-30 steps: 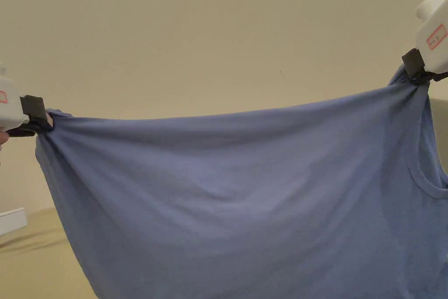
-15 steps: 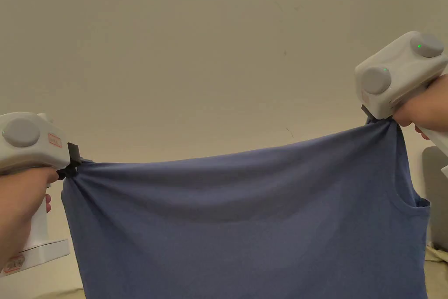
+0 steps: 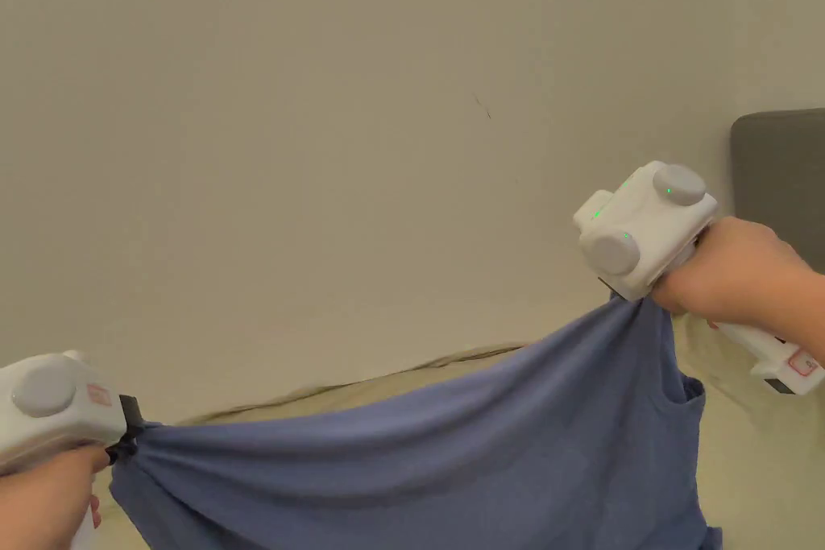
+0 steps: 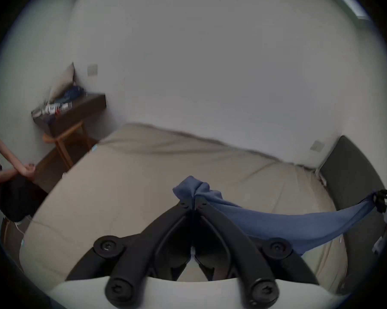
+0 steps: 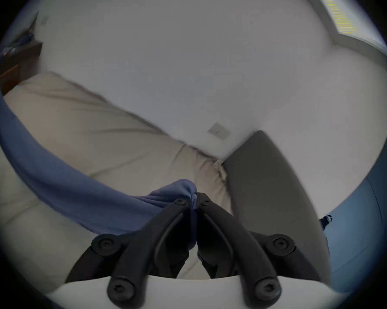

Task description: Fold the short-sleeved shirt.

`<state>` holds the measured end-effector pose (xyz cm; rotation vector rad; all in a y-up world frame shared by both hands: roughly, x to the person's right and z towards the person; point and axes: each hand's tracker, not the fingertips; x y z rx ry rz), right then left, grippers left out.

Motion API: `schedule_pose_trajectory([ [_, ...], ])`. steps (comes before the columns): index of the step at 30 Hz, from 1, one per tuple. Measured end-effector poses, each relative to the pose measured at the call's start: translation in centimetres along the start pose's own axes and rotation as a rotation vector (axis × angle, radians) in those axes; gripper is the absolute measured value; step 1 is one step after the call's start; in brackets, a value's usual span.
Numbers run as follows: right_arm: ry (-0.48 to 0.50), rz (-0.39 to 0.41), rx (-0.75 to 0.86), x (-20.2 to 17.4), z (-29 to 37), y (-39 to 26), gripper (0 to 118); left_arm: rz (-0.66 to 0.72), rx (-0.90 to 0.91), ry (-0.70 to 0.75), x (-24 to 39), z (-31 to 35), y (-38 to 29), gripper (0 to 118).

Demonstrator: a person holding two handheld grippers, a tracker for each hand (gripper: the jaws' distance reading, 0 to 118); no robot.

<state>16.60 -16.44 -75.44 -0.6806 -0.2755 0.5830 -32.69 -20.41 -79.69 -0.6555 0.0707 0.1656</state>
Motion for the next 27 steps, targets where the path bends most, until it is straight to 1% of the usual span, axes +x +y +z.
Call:
schedule_pose_trajectory([
  [2,0.031,-0.002,-0.056,-2.8,-2.4,-3.1,6,0.009,-0.089,-0.018,-0.4,-3.1,-3.8,0],
  [4,0.079,-0.027,-0.099,-5.0,-4.1,-6.1,6,0.028,-0.154,-0.023,-0.9,-5.3,-7.5,0],
  [5,0.111,-0.052,-0.101,-5.8,-4.6,-7.8,6,0.027,-0.188,-0.028,-1.1,-6.2,-9.4,0],
  [6,0.14,-0.074,-0.116,-6.5,-5.0,-9.4,6,0.011,-0.228,-0.056,-1.3,-6.7,-11.1,0],
  [8,0.2,-0.122,-0.124,-7.3,-4.8,-12.3,6,-0.009,-0.247,-0.081,-2.2,-7.9,-13.6,0],
  [10,0.216,-0.116,-0.121,-7.7,-4.0,-15.2,6,-0.034,-0.251,-0.141,-3.0,-6.9,-15.9,0],
  [11,0.234,-0.128,-0.115,-7.7,-3.1,-17.0,6,-0.036,-0.248,-0.166,-3.5,-5.8,-17.2,0],
  [12,0.278,-0.141,-0.11,-7.6,-1.9,-18.7,5,-0.04,-0.256,-0.164,-4.0,-4.5,-18.5,0],
  [13,0.307,-0.133,-0.092,-7.5,-0.6,-20.5,5,-0.077,-0.268,-0.185,-4.3,-3.2,-19.8,0],
  [15,0.308,-0.147,-0.093,-7.3,1.4,-23.6,5,-0.087,-0.247,-0.18,-5.1,-0.5,-22.7,0],
  [16,0.316,-0.144,-0.108,-7.3,2.2,-24.7,5,-0.073,-0.257,-0.186,-5.7,0.7,-23.8,0],
  [17,0.322,-0.141,-0.116,-7.3,3.3,-26.2,5,-0.012,-0.268,-0.223,-6.7,2.1,-24.8,0],
  [19,0.357,-0.174,-0.131,-6.6,5.0,-28.4,5,0.023,-0.233,-0.257,-8.2,5.4,-26.2,0],
  [21,0.397,-0.241,-0.136,-5.8,6.9,-30.5,5,-0.004,-0.201,-0.242,-9.3,9.2,-27.6,0],
  [22,0.389,-0.255,-0.128,-5.4,7.7,-31.5,5,-0.017,-0.187,-0.234,-9.8,10.7,-28.2,0],
  [23,0.4,-0.29,-0.13,-5.0,8.6,-32.7,5,-0.018,-0.19,-0.252,-10.6,12.1,-28.7,0],
  [24,0.444,-0.325,-0.138,-4.5,9.6,-34.0,5,-0.005,-0.191,-0.271,-11.3,13.7,-29.4,0],
  [26,0.484,-0.348,-0.122,-4.3,12.1,-36.6,5,0.012,-0.193,-0.289,-12.7,16.0,-31.0,0],
  [27,0.48,-0.344,-0.126,-4.2,13.3,-37.8,5,0.011,-0.208,-0.294,-13.5,16.9,-31.8,0],
])
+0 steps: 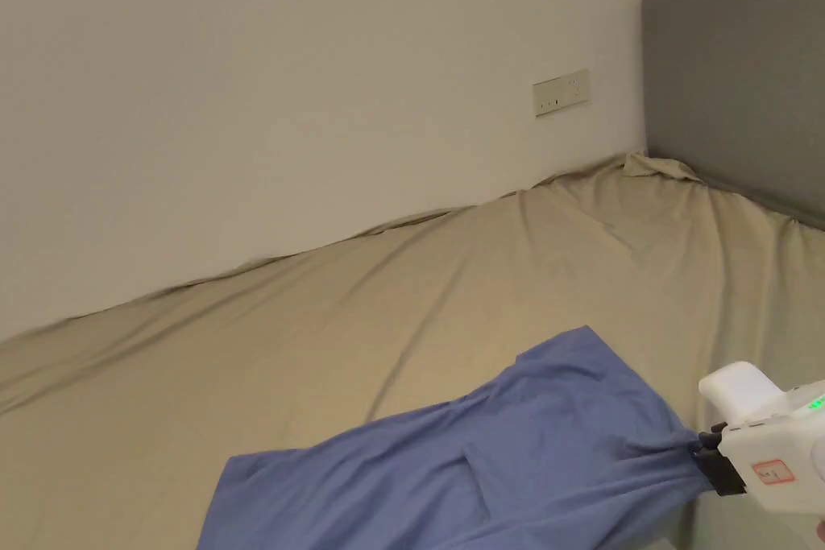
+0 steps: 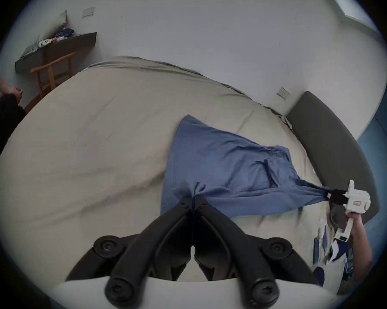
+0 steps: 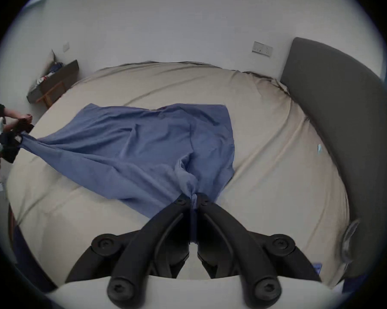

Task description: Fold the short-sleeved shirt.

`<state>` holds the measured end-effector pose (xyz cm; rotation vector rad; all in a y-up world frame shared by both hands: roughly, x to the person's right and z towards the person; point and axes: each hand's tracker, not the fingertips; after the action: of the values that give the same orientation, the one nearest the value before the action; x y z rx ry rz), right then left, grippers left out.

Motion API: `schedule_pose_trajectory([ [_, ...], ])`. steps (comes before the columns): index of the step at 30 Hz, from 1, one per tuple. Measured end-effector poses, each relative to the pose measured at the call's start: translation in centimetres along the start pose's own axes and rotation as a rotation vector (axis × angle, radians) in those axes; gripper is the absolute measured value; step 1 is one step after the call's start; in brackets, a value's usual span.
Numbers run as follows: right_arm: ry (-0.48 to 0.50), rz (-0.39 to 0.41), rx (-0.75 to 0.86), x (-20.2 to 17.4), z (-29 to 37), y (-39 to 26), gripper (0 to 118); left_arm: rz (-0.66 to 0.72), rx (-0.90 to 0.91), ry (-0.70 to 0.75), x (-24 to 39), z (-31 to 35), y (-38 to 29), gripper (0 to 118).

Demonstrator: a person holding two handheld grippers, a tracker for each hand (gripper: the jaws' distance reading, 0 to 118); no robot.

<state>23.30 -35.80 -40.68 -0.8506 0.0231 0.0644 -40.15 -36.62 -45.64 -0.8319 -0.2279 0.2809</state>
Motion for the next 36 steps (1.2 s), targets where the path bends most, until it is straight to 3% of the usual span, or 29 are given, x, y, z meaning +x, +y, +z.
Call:
schedule_pose_trajectory([
  [5,0.042,-0.096,-0.043,0.8,4.4,-6.3,5,0.031,-0.055,0.021,-1.5,4.2,-5.7,0],
  [10,0.021,-0.084,-0.097,1.3,6.4,-12.2,5,0.081,-0.093,0.023,-3.1,6.7,-10.4,0],
  [15,0.019,-0.127,-0.191,0.7,6.5,-16.2,5,0.025,-0.159,0.078,-2.7,6.3,-14.0,0],
  [22,-0.079,0.004,-0.352,-1.9,3.4,-17.9,5,-0.116,-0.304,0.252,-2.1,1.5,-16.8,0],
  [26,-0.086,-0.009,-0.444,-1.0,0.2,-19.1,5,-0.117,-0.339,0.277,-2.8,-1.4,-17.5,0],
  [29,-0.123,-0.018,-0.418,-1.2,-0.1,-19.1,5,-0.187,-0.357,0.32,-1.6,-1.5,-17.1,0],
  [32,-0.194,0.087,-0.405,-2.7,-0.6,-19.9,5,-0.268,-0.339,0.328,-1.1,-2.0,-18.0,0],
  [35,-0.243,0.13,-0.404,-4.3,-0.7,-19.9,6,-0.227,-0.276,0.328,-0.7,-1.3,-18.5,8],
  [36,-0.252,0.135,-0.41,-4.3,-0.6,-19.3,12,-0.178,-0.27,0.293,-0.6,-0.8,-18.2,20],
])
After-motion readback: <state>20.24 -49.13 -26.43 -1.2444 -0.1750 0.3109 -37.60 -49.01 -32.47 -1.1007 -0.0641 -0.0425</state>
